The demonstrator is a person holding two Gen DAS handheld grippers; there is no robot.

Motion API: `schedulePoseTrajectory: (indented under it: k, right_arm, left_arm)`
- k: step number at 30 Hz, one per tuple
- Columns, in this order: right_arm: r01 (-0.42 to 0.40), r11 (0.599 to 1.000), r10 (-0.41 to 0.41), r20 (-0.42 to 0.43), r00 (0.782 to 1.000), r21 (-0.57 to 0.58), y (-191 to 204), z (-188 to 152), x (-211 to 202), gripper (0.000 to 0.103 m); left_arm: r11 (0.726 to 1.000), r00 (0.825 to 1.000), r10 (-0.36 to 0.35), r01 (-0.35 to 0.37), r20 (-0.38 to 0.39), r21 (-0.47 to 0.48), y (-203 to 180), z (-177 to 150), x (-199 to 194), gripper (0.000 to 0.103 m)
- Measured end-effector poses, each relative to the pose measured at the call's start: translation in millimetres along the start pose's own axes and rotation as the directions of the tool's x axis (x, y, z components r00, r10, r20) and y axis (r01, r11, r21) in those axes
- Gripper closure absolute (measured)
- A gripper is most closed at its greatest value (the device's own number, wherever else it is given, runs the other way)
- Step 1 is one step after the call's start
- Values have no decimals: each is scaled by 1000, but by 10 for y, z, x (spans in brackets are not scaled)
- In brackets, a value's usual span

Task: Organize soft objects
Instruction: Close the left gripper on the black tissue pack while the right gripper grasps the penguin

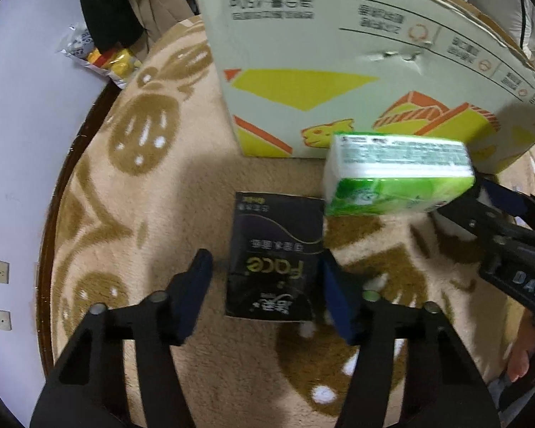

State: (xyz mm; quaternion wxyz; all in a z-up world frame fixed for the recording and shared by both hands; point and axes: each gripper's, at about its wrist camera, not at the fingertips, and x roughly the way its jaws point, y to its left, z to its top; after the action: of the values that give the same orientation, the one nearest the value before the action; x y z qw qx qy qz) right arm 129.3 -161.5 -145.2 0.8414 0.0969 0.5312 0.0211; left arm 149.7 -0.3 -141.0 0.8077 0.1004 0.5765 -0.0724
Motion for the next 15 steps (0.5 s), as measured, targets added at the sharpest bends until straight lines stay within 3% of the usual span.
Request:
schedulePoseTrajectory:
  k: [5,15]
  right_arm:
    - [24,1000,-24,-10,1000,1,24,2,8,61]
    - [27,999,-26,-18,999,26,-91,-37,-70,67]
  left_arm:
    - [1000,1000,-7,7,3,16,-47,-7,-18,56]
    - [1000,1000,-2,2,11,0,-66,-80,-92,56]
